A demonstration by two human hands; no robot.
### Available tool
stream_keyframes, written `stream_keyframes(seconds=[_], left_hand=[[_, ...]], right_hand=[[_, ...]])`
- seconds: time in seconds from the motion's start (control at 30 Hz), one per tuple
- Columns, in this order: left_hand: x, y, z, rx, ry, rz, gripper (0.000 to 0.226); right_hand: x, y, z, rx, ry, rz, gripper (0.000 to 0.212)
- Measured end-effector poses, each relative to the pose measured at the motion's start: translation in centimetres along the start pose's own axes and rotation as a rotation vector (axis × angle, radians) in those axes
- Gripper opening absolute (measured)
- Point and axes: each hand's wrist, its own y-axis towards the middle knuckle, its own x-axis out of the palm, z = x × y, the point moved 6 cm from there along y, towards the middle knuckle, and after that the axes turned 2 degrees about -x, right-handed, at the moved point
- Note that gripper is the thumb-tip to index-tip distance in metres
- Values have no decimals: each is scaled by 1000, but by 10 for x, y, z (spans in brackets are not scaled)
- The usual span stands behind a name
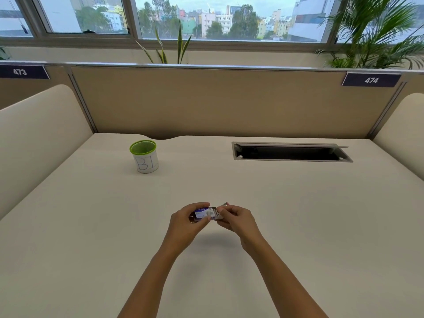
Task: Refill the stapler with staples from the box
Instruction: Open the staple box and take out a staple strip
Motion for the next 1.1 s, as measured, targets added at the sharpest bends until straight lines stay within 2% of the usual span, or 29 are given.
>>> stream_keyframes(seconds=[0.2, 0.37, 0.57, 0.77, 1.1], left_hand=[[3, 0, -1, 3, -22, -7, 35], [9, 0, -4, -5, -37, 9, 38], [12, -2, -2, 28, -68, 92, 30], [14, -6, 1, 97, -61, 143, 32], [13, -7, 3, 89, -120, 175, 33]], right_hand=[[-5, 1, -10, -91, -210, 64, 8], [0, -3, -19, -163, -305, 44, 4], [2, -6, -27, -250, -468, 84, 9], [6, -5, -33, -327, -688, 136, 14], [11, -19, -41, -562, -654, 204, 7]])
